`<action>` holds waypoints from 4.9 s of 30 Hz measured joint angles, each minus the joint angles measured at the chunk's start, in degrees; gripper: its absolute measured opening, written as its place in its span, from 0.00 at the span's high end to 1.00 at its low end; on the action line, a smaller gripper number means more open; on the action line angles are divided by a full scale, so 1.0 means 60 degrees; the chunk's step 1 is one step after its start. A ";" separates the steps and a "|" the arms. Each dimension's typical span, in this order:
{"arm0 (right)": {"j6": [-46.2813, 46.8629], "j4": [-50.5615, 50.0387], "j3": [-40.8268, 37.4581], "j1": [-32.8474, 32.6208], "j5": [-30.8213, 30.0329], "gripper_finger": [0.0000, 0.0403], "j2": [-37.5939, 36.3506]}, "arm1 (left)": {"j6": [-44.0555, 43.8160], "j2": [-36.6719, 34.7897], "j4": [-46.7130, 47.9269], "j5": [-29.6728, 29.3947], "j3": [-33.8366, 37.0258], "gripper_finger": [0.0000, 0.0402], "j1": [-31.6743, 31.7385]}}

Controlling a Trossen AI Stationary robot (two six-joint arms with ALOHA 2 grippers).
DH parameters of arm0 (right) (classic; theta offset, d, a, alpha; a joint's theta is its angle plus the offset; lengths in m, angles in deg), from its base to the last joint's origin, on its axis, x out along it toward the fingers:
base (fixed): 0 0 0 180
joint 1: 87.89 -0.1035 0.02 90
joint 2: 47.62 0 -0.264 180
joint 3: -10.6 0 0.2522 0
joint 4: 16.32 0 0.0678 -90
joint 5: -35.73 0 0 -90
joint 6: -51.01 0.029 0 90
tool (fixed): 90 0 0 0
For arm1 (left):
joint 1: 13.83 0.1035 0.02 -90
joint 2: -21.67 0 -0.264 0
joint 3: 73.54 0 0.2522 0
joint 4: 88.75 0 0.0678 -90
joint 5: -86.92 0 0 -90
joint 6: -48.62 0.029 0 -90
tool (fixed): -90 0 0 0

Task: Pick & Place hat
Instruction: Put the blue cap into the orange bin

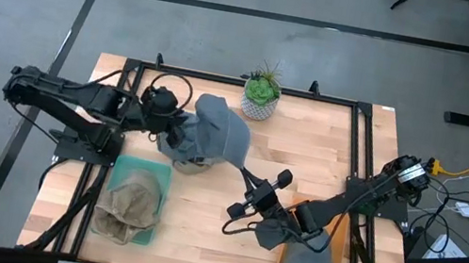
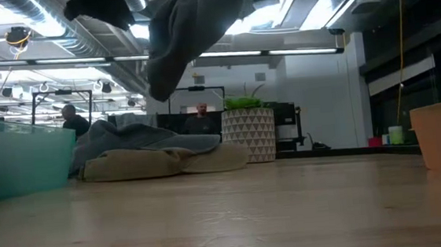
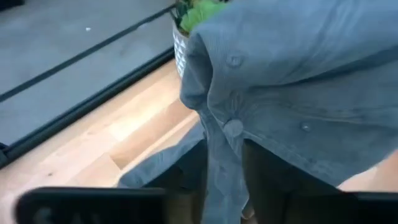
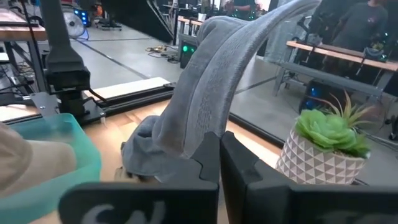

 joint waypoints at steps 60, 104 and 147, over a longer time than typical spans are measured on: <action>-0.2099 0.2825 0.0004 0.0357 0.1821 0.99 -0.0186 | 0.1683 -0.3505 -0.8113 0.3201 0.5807 0.96 0.0245; 0.1551 0.0304 0.0007 0.2039 0.5774 0.83 -0.0186 | 0.3565 -0.5531 -0.8824 0.1928 0.5807 0.98 -0.2518; -0.3208 -0.3753 0.6190 0.2154 0.3516 0.53 0.2404 | 0.3931 -0.0041 -1.3697 -0.2628 0.4725 0.98 -0.2238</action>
